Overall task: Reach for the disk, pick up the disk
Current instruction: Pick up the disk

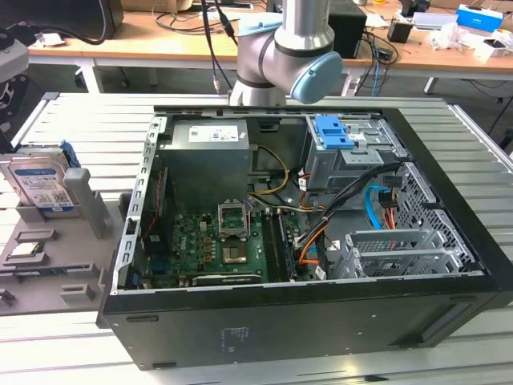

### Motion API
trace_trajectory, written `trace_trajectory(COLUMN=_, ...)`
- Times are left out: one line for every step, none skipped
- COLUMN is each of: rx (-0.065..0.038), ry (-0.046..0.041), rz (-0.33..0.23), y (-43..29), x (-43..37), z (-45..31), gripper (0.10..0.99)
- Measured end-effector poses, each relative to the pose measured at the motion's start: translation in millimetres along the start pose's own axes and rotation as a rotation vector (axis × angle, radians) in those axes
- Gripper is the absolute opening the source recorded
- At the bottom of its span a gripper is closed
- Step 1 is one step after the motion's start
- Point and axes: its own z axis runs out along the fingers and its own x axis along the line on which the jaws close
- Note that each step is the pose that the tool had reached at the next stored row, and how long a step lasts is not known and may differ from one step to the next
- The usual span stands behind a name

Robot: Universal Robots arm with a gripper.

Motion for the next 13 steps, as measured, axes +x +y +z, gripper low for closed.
trace_trajectory(rx=0.0, ry=0.0007, rz=-0.019, y=0.0, x=0.0, z=0.0, gripper=0.106)
trace_trajectory(rx=0.0, ry=0.0012, rz=-0.032, y=0.0, x=0.0, z=0.0, gripper=0.106)
trace_trajectory(rx=0.0, ry=0.0016, rz=-0.041, y=0.0, x=0.0, z=0.0, gripper=0.106)
trace_trajectory(rx=0.0, ry=0.0025, rz=-0.066, y=0.1, x=0.0, z=0.0, gripper=0.106)
trace_trajectory(rx=0.0, ry=0.0032, rz=-0.083, y=0.1, x=0.0, z=0.0, gripper=0.106)
trace_trajectory(rx=0.0, ry=0.0035, rz=-0.092, y=0.0, x=0.0, z=0.0, gripper=0.106)
trace_trajectory(rx=0.0, ry=0.004, rz=-0.104, y=0.0, x=0.0, z=0.0, gripper=0.106)
trace_trajectory(rx=0.0, ry=0.0045, rz=-0.117, y=0.0, x=0.0, z=0.0, gripper=0.106)
trace_trajectory(rx=0.0, ry=0.0048, rz=-0.125, y=0.0, x=0.0, z=0.0, gripper=0.106)
trace_trajectory(rx=0.0, ry=0.0054, rz=-0.142, y=0.0, x=0.0, z=0.0, gripper=0.106)
trace_trajectory(rx=0.0, ry=0.0062, rz=-0.164, y=0.0, x=0.0, z=0.0, gripper=0.106)
trace_trajectory(rx=0.0, ry=0.0068, rz=-0.177, y=0.0, x=0.0, z=0.0, gripper=0.106)
trace_trajectory(rx=0.0, ry=0.0071, rz=-0.186, y=0.0, x=0.0, z=0.0, gripper=0.106)
